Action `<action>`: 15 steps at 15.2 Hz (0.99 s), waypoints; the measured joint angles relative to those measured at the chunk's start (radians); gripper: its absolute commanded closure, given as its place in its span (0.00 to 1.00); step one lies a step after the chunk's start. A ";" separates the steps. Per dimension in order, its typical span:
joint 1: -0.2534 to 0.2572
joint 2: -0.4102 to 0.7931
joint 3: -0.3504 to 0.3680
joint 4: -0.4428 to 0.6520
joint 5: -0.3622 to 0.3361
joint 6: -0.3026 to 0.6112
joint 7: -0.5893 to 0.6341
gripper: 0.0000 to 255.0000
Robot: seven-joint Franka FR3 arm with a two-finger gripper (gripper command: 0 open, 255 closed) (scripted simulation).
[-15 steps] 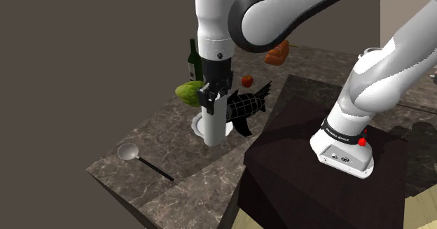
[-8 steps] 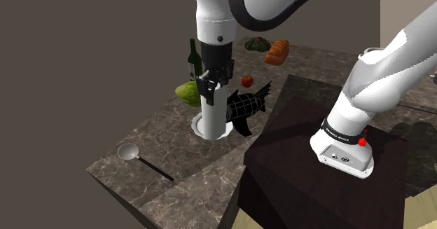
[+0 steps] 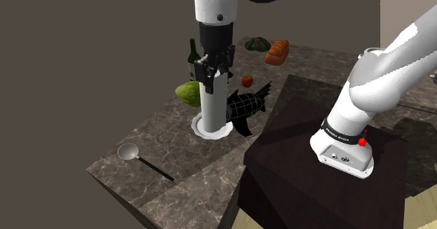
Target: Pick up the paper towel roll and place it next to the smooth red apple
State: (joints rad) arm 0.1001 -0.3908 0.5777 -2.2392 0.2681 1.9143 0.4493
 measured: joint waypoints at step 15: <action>-0.040 -0.114 -0.172 -0.001 -0.026 -0.142 -0.181 1.00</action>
State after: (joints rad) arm 0.0605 -0.5053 0.4054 -2.2399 0.2421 1.7724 0.2685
